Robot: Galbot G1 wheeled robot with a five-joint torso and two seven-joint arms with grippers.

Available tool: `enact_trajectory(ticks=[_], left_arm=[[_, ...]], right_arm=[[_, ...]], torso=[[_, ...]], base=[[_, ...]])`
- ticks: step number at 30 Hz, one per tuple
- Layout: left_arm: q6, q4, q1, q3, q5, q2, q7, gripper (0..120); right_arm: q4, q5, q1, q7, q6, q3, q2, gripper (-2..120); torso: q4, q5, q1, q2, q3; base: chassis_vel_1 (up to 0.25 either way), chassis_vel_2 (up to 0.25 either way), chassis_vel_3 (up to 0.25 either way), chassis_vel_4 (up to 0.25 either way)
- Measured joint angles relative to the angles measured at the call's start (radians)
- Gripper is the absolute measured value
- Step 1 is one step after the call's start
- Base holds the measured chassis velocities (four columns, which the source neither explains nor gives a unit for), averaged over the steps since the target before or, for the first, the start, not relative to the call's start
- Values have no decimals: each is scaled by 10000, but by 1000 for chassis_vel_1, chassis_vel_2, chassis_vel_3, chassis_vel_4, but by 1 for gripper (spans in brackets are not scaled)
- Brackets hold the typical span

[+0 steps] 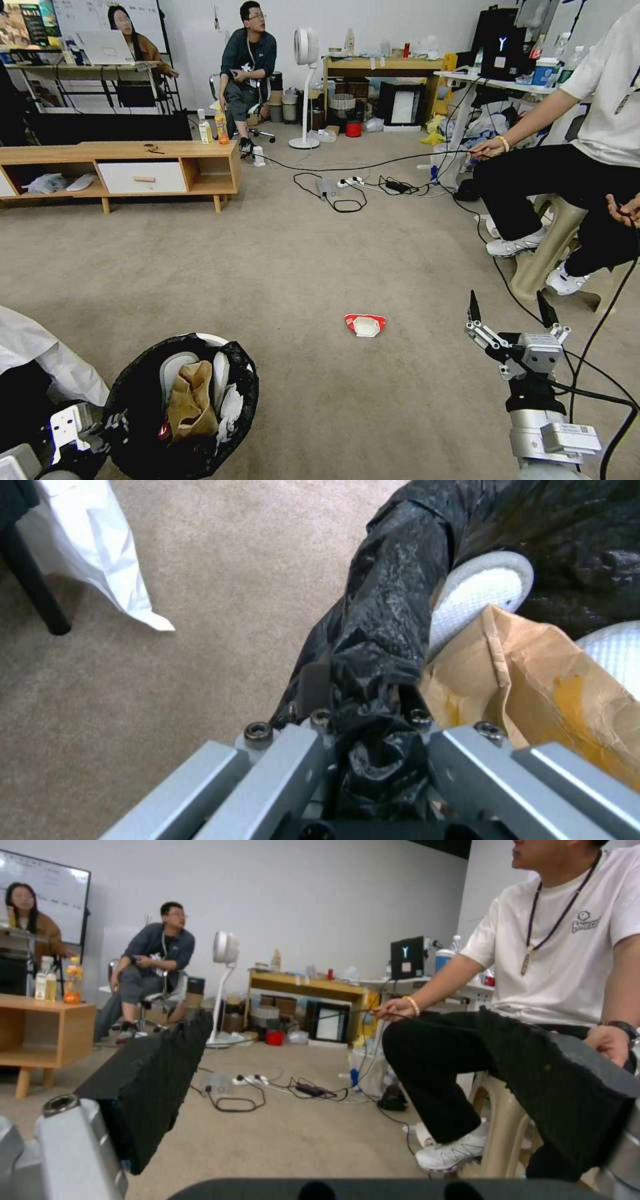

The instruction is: Pick up the trash bin and place the garbage on the floor into it.

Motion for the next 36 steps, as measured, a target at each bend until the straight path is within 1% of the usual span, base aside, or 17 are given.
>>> enact_trajectory(ticks=[6, 19, 36], left_arm=[[-1, -1, 5, 3, 0, 13, 0, 1], [-14, -37, 45, -9, -6, 43, 16, 1], [-41, -43, 47, 9, 19, -22, 31, 1]], right_arm=[[0, 1, -48, -4, 15, -2, 4, 100], [6, -20, -97, -6, 15, 6, -1, 100], [-84, -68, -91, -24, 151, 36, -48, 100]], torso=[[-1, -1, 0, 0, -1], [1, 1, 0, 0, 1], [-1, 1, 1, -2, 0]], base=[[-94, 72, 82, -98], [-170, 167, 175, -179], [-145, 145, 137, -138]])
